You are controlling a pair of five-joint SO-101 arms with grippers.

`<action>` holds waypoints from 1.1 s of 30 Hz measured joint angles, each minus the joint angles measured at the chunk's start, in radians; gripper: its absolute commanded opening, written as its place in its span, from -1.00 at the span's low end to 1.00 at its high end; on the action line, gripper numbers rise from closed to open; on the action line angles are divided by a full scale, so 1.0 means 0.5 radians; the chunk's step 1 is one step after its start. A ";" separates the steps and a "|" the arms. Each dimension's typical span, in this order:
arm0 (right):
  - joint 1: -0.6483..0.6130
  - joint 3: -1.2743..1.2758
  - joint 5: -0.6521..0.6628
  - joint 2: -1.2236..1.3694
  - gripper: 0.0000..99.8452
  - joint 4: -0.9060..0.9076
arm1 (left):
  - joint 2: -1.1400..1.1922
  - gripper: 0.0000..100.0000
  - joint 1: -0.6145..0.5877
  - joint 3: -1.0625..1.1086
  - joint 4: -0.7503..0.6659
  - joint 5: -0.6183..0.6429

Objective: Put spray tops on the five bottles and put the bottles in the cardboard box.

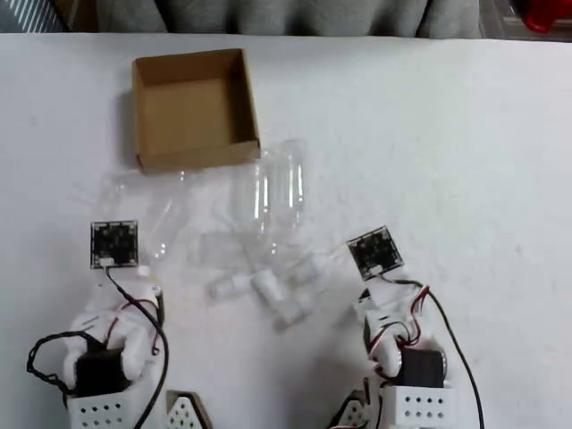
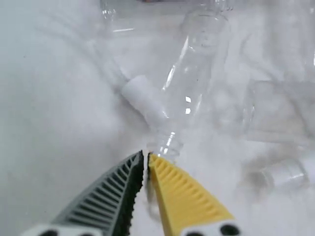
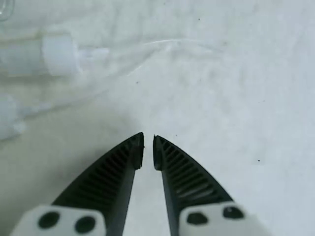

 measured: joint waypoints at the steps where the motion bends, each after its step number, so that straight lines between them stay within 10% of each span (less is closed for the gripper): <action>1: 0.031 0.000 0.061 0.000 -0.97 0.000 | 0.000 -0.95 0.000 0.000 -0.025 0.000; 20: 0.129 -0.328 0.169 0.000 -0.97 -0.206 | 0.000 -0.95 0.037 0.000 -0.028 -0.377; 33: -0.402 -0.850 -0.347 0.712 -0.97 -0.721 | 0.000 -0.95 0.037 0.034 -0.028 -0.377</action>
